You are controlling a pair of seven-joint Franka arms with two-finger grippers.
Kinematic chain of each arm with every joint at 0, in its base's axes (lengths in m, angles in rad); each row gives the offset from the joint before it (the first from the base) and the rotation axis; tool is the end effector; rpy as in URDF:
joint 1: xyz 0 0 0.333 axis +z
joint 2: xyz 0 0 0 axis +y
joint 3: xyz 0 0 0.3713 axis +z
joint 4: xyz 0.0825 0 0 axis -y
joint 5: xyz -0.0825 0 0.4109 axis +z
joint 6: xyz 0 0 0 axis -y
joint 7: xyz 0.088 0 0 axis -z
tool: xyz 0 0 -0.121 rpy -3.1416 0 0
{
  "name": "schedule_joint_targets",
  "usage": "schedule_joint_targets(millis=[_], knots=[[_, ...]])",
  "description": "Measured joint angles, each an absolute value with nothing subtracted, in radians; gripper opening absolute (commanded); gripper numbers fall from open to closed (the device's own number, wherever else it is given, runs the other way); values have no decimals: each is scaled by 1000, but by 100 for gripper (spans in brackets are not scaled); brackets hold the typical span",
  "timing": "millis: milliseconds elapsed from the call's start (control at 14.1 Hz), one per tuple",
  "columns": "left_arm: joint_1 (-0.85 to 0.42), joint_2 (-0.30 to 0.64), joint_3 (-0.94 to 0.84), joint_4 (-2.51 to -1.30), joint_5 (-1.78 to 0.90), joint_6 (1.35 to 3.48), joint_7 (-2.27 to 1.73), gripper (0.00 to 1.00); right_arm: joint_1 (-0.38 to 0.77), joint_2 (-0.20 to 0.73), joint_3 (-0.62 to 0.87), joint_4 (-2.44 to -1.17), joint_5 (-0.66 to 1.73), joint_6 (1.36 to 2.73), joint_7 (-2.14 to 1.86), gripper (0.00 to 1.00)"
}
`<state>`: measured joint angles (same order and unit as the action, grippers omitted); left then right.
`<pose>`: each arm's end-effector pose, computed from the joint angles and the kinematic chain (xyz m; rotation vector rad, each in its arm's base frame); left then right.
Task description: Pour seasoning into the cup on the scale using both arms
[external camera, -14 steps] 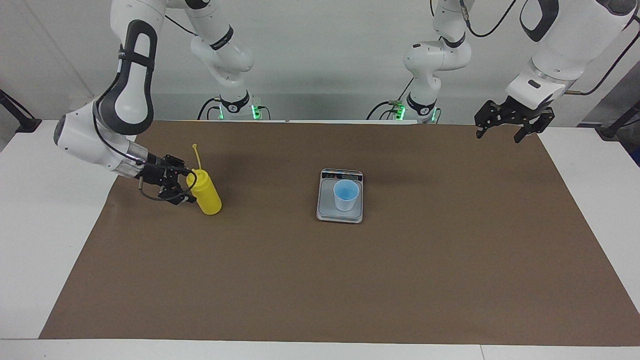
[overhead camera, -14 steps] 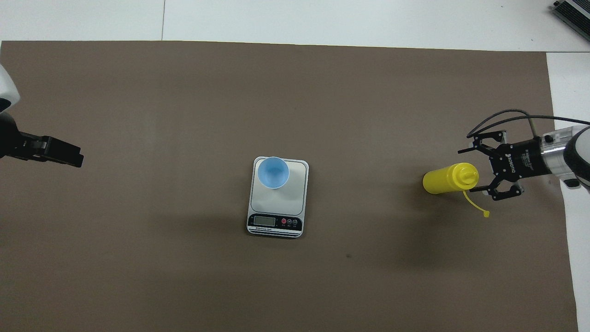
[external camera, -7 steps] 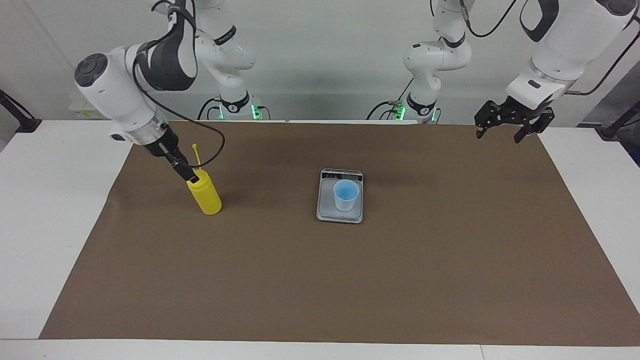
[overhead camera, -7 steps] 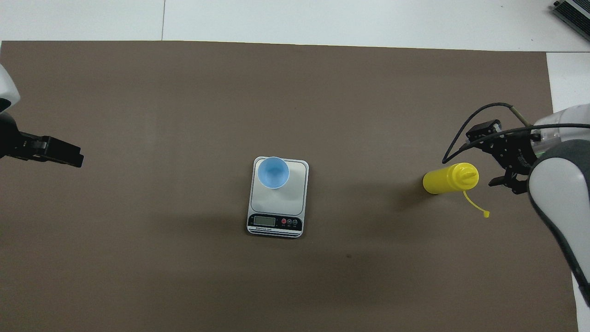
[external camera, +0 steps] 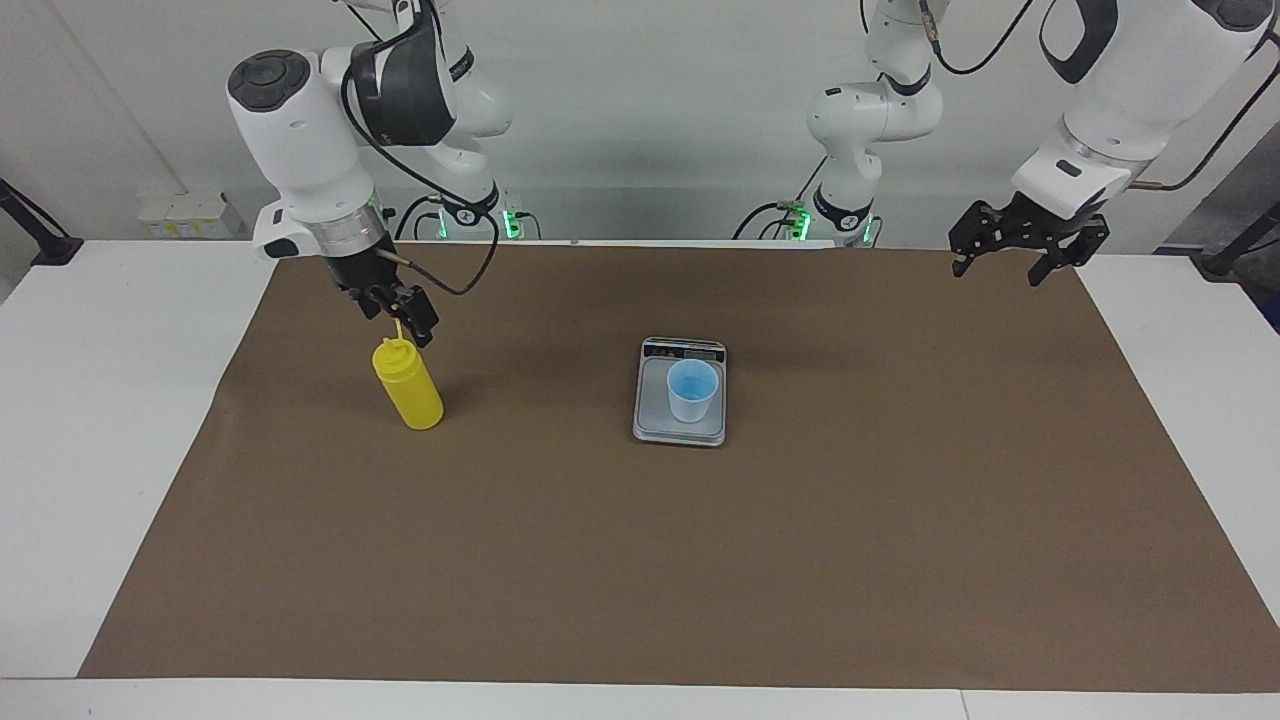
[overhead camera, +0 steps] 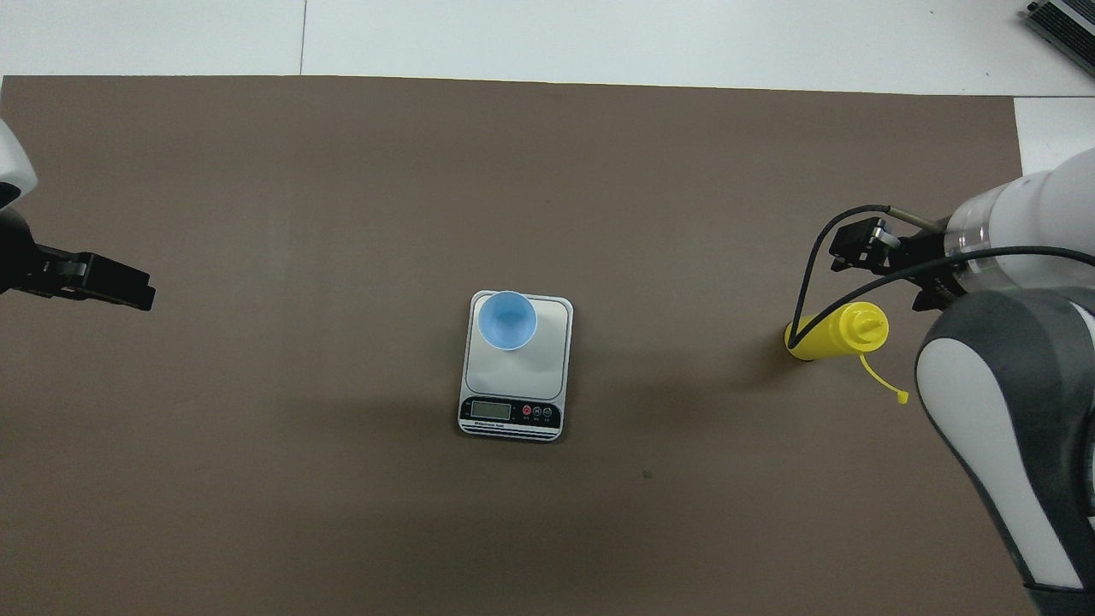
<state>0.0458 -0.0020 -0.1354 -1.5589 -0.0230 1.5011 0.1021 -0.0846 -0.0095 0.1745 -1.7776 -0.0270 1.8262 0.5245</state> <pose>0.5700 -0.0542 0.6670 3.1029 -0.2998 -0.0868 0.5908 0.0511 0.5897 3.0593 -0.6657 0.0997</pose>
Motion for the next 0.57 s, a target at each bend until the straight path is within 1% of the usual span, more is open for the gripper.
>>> schedule_joint_targets(millis=[285,569], knots=[[46,-2,-135,-1559,-23,1501,102,100,-82,-18,191,-1728,-29,1780,391,100],[46,-2,-135,-1559,-23,1501,102,100,-81,-48,226,-1722,-29,1689,378,100]])
